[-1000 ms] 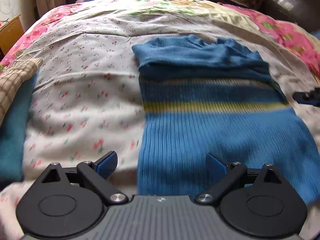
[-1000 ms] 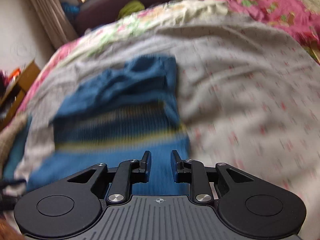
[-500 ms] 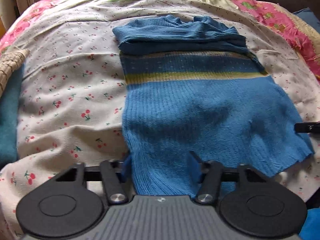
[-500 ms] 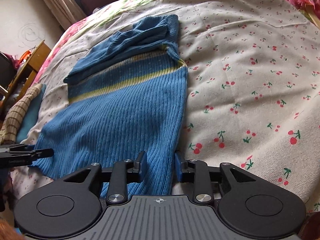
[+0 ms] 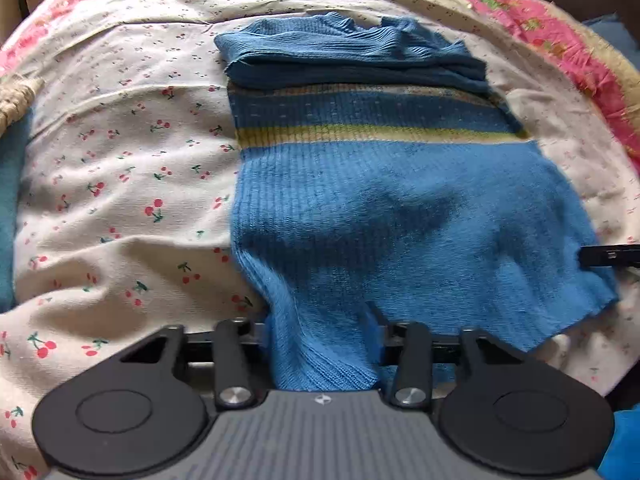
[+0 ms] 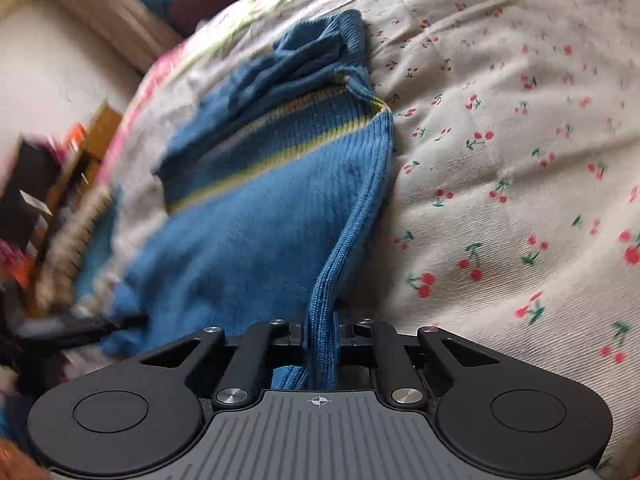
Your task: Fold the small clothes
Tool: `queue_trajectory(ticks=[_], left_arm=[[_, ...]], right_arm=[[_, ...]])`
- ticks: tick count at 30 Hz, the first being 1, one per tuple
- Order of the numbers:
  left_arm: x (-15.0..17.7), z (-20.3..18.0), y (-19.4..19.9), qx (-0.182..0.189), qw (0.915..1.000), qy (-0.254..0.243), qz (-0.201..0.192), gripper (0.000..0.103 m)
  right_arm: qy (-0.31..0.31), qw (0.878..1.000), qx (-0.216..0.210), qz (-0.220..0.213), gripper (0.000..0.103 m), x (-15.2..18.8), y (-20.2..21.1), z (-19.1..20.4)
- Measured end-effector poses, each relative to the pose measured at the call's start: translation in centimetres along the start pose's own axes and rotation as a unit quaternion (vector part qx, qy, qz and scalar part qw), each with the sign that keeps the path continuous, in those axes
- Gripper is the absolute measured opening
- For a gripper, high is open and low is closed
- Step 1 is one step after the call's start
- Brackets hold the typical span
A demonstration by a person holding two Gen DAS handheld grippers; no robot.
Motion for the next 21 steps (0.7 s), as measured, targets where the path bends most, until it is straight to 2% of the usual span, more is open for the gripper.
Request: queue_trajectory(ticks=[1,2,4,7,11,14,16,19,21], left_arm=[[-0.1,0.1,0.2,0.020,0.9997,0.013,0.004,0.028],[-0.3,0.4,0.4,0.038,0.9988,0.030,0.008,0.020],[-1.1,0.9,0.9,0.082,0.9942,0.069,0.007,0.020],[-3.2,0.9,2.0,0.156,0.9809,0.116,-0.013,0.019],[-7.4,0.4,3.4,0.209,0.9673,0.134,-0.050,0.018],[-11.5,0.5,3.4,0.243,0.9548,0.153,-0.076,0.018],[-14.7,0.9,2.5,0.258,0.9462,0.172,-0.092,0.018],[-19.7,2.1,-0.7,0.252,0.9396,0.203,-0.113,0.018],[-21.8,3.4,-3.3,0.239,0.9361,0.232,-0.112,0.018]], right_arm=[[-0.018,1.000,-0.019,-0.014,0.008,-0.4,0.3,0.0],[-0.032,0.998,-0.035,-0.029,0.008,-0.9,0.7,0.1],[-0.047,0.995,-0.057,-0.061,0.007,-2.4,1.5,0.6],[-0.059,0.989,-0.086,-0.107,0.007,-5.5,2.5,1.5],[-0.070,0.979,-0.102,-0.159,0.007,-11.2,2.6,1.8],[-0.096,0.975,-0.095,-0.178,0.007,-16.3,0.3,0.5],[-0.120,0.973,-0.070,-0.185,0.007,-19.5,-2.0,-1.5],[-0.153,0.971,-0.025,-0.181,0.012,-22.8,-6.1,-4.4],[-0.157,0.972,0.008,-0.173,0.012,-23.5,-8.1,-5.7]])
Point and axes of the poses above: each gripper's, at about its wrist camera, not at the fingertips, and y roughly against the way its jaws point, z to its left, x to its underside, the point moved 7 cm from there along -y, roughly the way its jaws point, and after that the axes turned 15 degrees about y, right-handed, at the moved point
